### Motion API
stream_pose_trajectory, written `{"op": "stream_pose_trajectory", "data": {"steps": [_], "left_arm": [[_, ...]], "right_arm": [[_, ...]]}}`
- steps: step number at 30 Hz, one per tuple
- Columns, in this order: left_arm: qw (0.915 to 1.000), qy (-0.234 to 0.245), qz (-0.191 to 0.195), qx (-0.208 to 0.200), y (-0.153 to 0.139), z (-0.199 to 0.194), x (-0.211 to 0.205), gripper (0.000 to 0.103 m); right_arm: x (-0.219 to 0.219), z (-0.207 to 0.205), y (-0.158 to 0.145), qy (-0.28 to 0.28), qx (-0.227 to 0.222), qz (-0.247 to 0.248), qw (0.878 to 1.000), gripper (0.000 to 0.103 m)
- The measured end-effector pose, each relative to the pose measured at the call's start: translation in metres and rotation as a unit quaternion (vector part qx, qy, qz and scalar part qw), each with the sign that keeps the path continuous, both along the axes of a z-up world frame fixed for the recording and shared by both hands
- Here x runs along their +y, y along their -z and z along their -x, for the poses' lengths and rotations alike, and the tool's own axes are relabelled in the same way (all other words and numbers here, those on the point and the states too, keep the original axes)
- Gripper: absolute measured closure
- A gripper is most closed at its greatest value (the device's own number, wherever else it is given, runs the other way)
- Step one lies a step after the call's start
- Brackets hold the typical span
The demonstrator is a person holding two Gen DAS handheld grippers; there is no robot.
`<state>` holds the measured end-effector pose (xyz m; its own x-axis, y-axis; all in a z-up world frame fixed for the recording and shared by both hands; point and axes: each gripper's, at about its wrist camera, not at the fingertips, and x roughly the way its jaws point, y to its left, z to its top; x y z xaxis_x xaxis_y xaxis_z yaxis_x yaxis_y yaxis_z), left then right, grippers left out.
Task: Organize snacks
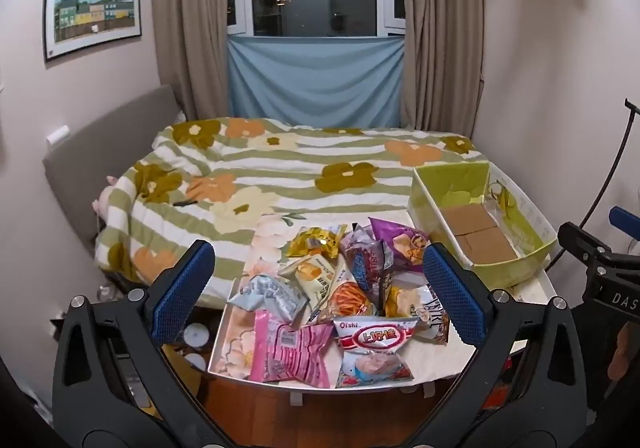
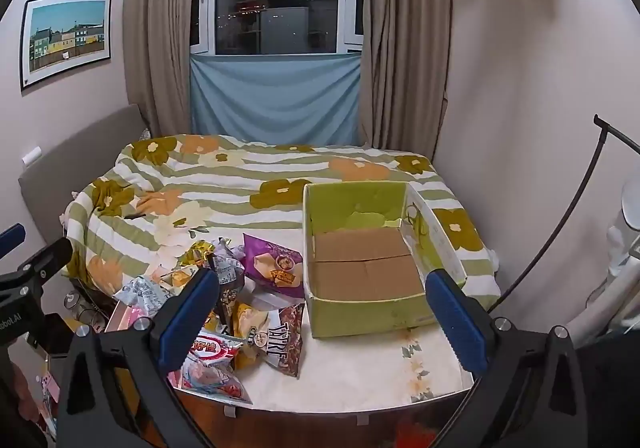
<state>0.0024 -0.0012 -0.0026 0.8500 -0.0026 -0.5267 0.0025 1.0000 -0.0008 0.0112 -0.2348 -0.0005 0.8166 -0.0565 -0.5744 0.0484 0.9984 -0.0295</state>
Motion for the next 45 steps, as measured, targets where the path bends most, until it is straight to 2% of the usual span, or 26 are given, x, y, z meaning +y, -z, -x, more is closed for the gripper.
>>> {"op": "stream_pose_trajectory", "data": {"steps": [9,45], "left_arm": [[0.9997,0.0,-0.021,-0.01,-0.002,0.005,-0.007,0.0],[0.9999,-0.001,-0.016,-0.003,-0.004,0.003,-0.008,0.0]], "right_arm": [[-0.005,0.003,0.001,0.001,-0.004,-0.007,1.0,0.0],[-0.011,0.001,0.0,0.01,-0.003,-0.011,1.0,0.0]]}}
